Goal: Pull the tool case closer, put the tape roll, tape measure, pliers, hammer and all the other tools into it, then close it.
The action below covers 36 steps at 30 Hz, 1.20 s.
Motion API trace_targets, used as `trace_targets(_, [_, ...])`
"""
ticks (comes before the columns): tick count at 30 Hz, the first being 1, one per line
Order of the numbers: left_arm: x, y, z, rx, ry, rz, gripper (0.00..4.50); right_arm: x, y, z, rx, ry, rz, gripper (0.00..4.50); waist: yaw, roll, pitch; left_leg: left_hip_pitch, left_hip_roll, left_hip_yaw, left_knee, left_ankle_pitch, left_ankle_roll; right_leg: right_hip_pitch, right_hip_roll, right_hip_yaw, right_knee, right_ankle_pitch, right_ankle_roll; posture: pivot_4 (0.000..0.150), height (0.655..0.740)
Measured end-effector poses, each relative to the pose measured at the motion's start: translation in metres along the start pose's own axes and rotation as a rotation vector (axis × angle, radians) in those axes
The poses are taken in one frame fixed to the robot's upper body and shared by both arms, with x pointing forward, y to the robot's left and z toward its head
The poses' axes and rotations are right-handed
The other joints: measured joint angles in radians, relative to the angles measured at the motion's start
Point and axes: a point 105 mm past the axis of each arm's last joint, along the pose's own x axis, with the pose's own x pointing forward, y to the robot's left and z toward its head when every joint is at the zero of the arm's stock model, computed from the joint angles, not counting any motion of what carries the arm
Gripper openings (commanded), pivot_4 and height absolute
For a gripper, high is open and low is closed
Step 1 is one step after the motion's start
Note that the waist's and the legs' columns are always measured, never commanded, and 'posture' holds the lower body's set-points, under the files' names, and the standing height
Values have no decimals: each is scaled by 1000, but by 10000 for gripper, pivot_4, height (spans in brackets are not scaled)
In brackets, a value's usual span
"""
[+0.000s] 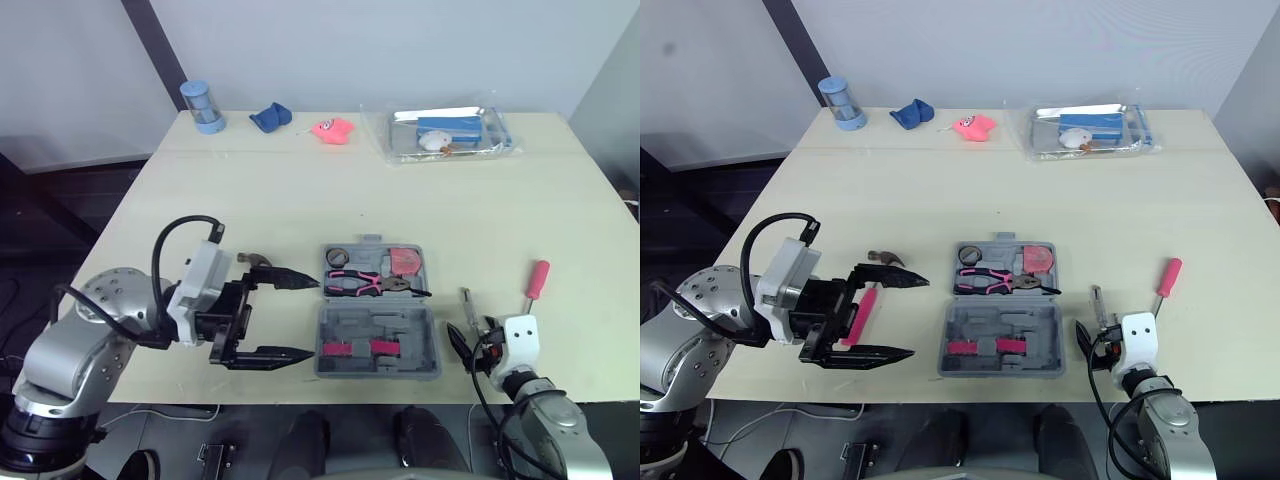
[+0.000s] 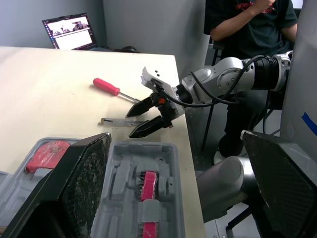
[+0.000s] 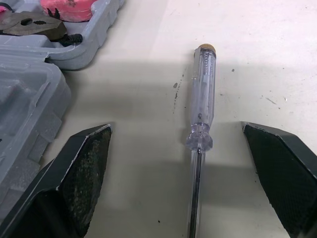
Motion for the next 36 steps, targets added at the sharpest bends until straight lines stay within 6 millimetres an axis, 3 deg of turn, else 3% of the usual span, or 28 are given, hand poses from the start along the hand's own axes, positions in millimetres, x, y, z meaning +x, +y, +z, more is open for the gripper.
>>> trace_targets(6, [1, 0, -1, -3, 0, -4, 45000, 2, -6, 2, -3, -3, -32, 2934, -2, 0, 0, 0, 0, 0, 0, 0, 0, 0, 0, 0, 0, 0, 0, 1500, 7400])
trace_targets(7, [1, 0, -1, -3, 0, -4, 45000, 2, -5, 2, -4, -3, -30, 953, -2, 0, 0, 0, 0, 0, 0, 0, 0, 0, 0, 0, 0, 0, 0, 1500, 7400])
trace_targets(20, [-2, 2, -3, -10, -2, 5, 45000, -6, -5, 6, -125, 23, 89, 953, -2, 0, 0, 0, 0, 0, 0, 0, 0, 0, 0, 0, 0, 0, 0, 1500, 7400])
trace_targets(29, [-14, 8, -15, 4, 19, 57, 45000, -17, 23, 68, -323, -29, 505, 953, -1, 0, 1, 0, 0, -1, 1, 0, 0, 0, 0, -1, 0, 0, 0, 1500, 7400])
trace_targets(33, [-22, 7, -22, -2, 32, 68, 45000, -16, 36, 75, -432, 47, 659, 953, -3, 0, 1, -1, 0, 0, 1, 0, 0, 0, 0, 0, 0, 0, 0, 1500, 7400])
trace_targets(36, [-28, 5, -27, -3, 40, 66, 45000, -7, 55, 92, -530, 61, 769, 953, -5, 0, 1, 0, 0, 0, 1, 0, 0, 0, 0, 0, 0, 0, 0, 1500, 7400])
